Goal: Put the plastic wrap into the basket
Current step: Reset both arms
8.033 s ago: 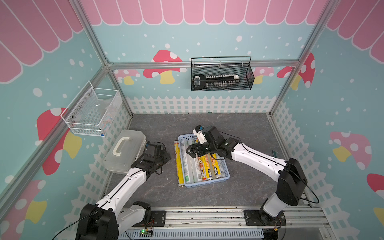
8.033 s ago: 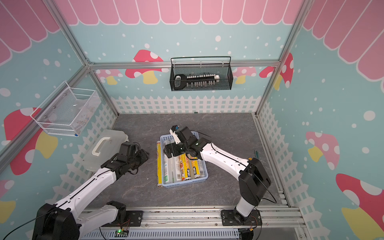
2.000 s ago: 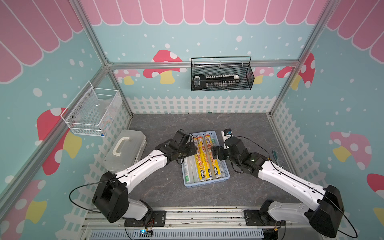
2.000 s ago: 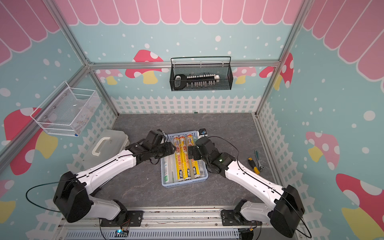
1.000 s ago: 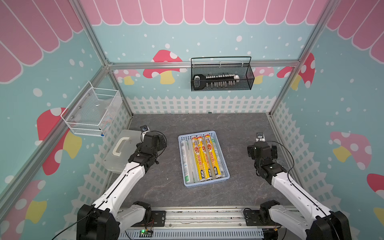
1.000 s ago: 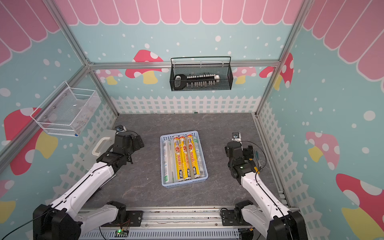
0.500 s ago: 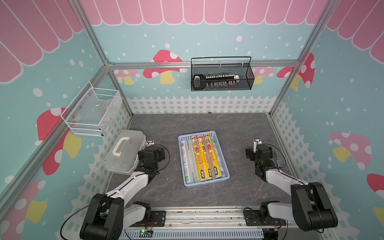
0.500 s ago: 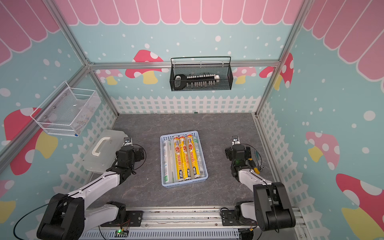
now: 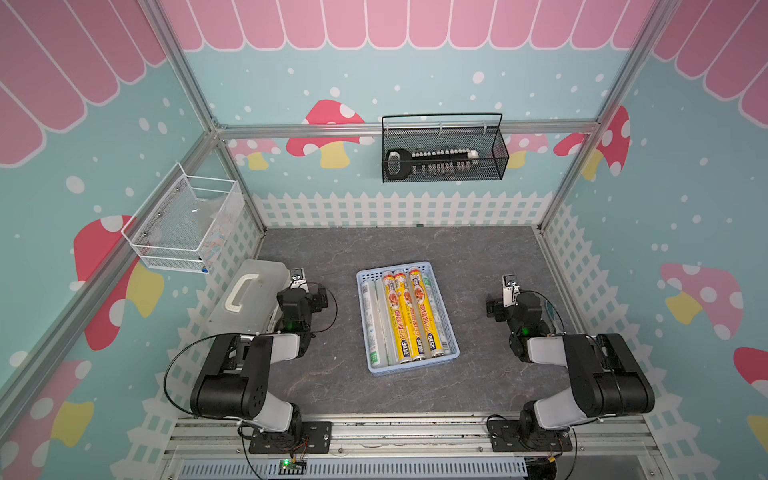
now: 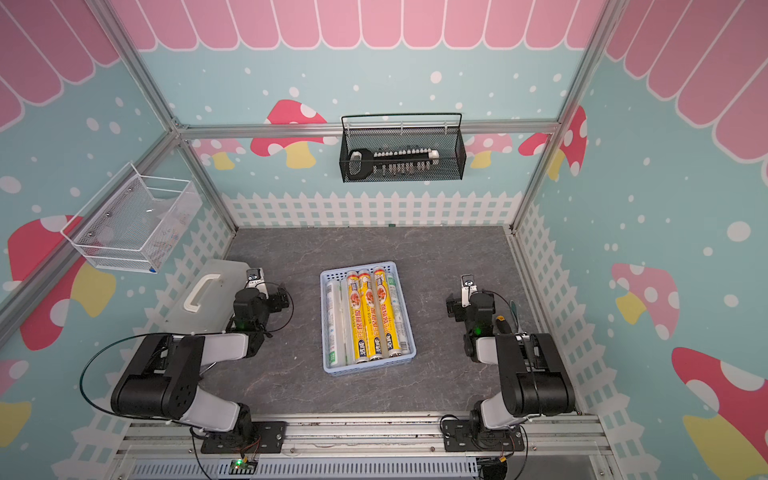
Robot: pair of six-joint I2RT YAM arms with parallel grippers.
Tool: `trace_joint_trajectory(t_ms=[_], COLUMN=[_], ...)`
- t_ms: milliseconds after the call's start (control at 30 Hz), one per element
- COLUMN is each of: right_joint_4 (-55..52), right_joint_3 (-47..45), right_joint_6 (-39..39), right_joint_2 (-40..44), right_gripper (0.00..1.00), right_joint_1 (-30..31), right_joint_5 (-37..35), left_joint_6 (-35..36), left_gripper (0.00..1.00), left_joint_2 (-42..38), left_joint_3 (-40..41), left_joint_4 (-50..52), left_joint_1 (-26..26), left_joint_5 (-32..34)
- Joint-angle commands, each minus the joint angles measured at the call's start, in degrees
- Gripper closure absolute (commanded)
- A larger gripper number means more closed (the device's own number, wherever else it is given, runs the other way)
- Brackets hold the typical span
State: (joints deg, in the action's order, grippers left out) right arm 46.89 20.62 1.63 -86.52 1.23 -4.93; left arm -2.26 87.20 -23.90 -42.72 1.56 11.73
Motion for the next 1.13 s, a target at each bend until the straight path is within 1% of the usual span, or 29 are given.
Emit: trace_joint_trajectory(t_ms=[0, 33, 100, 133, 233, 267, 1100], right_joint_4=[5.12, 3.59, 3.6, 4.05, 2.96, 3.2, 2.92], right_joint_3=[0.12, 0.55, 0.76, 0.71, 1.18, 1.09, 1.09], right_joint_6=[0.74, 0.74, 0.96, 1.2, 1.48, 1.45, 1.48], right_joint_2=[-0.66, -0.24, -0.54, -0.8, -0.79, -0.8, -0.63], right_gripper=[0.01, 0.01, 0.01, 0.01, 0.01, 0.01, 0.01], right_joint_1=[0.5, 0.71, 1.29, 1.84, 2.72, 2.77, 2.74], right_joint_5=[0.7, 0.18, -1.18, -2.43, -4.73, -4.64, -4.74], left_joint_6=[-1.54, -1.37, -1.52, -1.28, -1.21, -1.09, -0.73], left_gripper=[0.01, 0.01, 0.01, 0.01, 0.01, 0.01, 0.01], left_joint_2=[0.29, 1.01, 0.13, 0.69, 0.37, 0.68, 0.56], left_joint_3=[0.89, 1.21, 0.62, 0.94, 0.68, 0.94, 0.76], left_joint_4=[-5.68, -7.54, -4.69, -6.32, -5.27, -6.39, -5.81], left_joint_1=[-0.25, -0.28, -0.16, -0.09, 0.31, 0.44, 0.94], left_joint_5=[-2.41, -2.18, -2.22, -1.82, -1.0, -0.7, -0.28])
